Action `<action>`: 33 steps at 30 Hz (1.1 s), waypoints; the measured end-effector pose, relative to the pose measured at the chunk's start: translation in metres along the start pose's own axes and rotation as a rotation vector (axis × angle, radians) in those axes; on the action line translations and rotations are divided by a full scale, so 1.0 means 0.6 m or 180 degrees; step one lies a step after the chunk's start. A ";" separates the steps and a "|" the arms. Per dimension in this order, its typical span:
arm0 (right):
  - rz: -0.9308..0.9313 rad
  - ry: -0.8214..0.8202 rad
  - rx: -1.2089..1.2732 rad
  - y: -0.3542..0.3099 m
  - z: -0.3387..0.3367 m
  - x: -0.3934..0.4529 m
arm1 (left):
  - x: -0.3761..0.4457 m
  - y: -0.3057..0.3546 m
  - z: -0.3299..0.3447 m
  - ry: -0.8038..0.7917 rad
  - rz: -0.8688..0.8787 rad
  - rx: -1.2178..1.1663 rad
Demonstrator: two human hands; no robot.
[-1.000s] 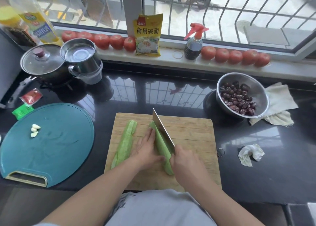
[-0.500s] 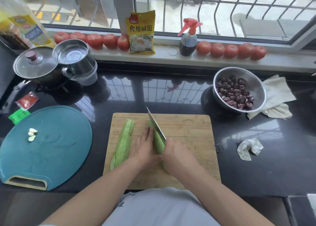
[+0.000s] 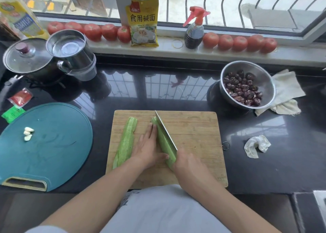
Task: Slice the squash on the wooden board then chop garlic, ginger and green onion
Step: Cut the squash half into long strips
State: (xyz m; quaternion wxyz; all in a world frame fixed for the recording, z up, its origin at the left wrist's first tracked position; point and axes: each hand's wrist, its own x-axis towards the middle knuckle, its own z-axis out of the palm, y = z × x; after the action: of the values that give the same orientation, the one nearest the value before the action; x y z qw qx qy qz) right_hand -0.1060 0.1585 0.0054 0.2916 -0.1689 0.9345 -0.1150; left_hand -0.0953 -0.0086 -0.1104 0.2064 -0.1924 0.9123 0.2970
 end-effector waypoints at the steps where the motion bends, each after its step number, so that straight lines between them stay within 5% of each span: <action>1: 0.0011 -0.0019 0.0007 0.001 0.002 0.004 | 0.000 -0.001 -0.001 0.0007 0.0023 0.0035; 7: 0.0171 -0.0257 0.0152 -0.003 0.002 0.019 | -0.016 -0.004 0.001 -0.0060 0.0430 0.0257; 33: 0.0387 -0.0189 -0.0049 0.044 0.062 -0.069 | -0.021 0.002 0.004 -0.0112 0.0337 0.0381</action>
State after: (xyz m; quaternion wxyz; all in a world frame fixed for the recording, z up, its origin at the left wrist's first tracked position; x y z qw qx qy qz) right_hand -0.0588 0.1941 -0.0116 0.3243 -0.1174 0.9348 -0.0849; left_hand -0.0845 -0.0034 -0.1052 0.2176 -0.1259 0.9335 0.2557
